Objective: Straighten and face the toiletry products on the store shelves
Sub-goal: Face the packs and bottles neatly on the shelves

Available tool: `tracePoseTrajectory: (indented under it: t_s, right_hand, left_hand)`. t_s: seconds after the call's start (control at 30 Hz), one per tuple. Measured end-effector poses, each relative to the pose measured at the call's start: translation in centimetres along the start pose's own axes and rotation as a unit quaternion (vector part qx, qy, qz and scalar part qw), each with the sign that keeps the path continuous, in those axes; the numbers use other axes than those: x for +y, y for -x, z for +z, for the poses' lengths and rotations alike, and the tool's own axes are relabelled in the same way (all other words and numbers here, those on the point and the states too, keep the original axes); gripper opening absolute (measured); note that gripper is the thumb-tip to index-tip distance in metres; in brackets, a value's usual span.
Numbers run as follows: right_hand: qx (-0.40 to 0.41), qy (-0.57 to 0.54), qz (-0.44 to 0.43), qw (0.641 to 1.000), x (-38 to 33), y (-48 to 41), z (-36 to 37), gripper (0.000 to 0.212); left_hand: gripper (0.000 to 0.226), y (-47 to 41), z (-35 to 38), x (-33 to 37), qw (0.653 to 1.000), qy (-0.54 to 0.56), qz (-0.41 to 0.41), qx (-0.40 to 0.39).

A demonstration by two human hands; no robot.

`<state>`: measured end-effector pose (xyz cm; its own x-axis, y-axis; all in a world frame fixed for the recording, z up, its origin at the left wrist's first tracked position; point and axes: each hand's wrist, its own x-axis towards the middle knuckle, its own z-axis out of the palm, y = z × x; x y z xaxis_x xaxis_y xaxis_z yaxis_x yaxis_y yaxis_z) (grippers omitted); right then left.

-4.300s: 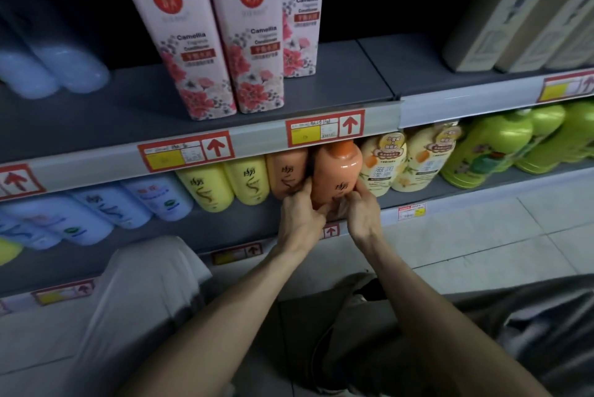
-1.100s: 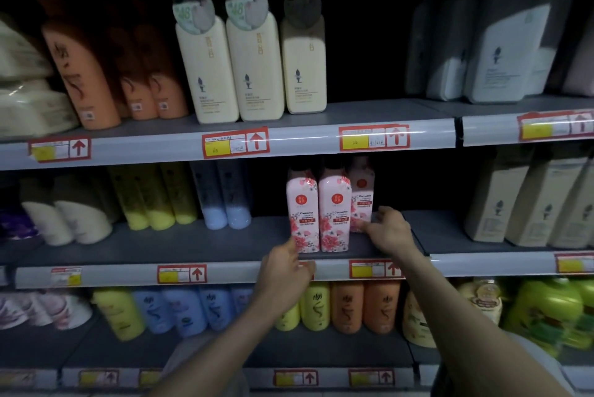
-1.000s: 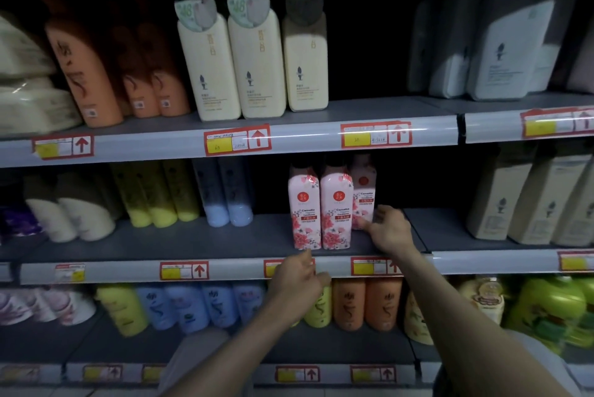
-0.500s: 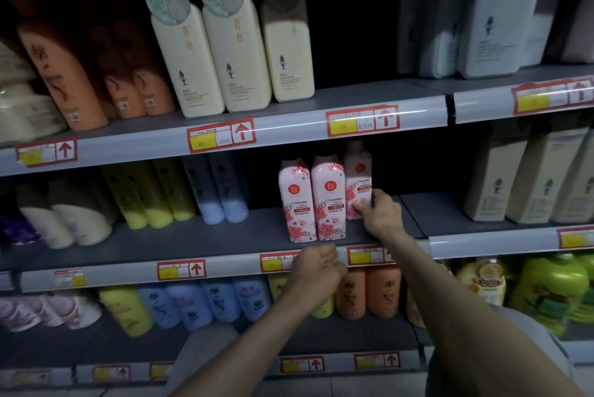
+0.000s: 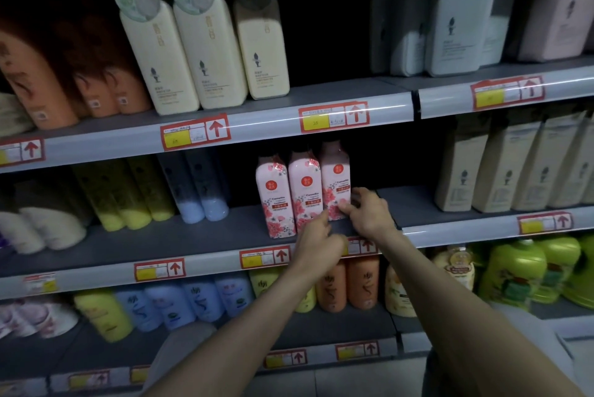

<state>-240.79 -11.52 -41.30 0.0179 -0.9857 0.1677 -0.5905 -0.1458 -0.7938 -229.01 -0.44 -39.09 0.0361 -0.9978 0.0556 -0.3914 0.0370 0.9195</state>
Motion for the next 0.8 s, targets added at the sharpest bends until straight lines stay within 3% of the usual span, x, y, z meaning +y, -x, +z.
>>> tracePoseTrajectory:
  t_s: [0.5, 0.8]
  right_hand:
    - [0.014, 0.072, -0.018, 0.997, -1.8, 1.4, -0.3, 0.054]
    - [0.006, 0.099, -0.059, 0.993, -1.3, 3.2, -0.8, 0.051]
  left_hand:
    - [0.065, -0.5, 0.4, -0.6, 0.999, 0.038, -0.01, 0.019]
    - [0.054, -0.4, 0.9, -1.2, 0.999, 0.037, 0.013, 0.025]
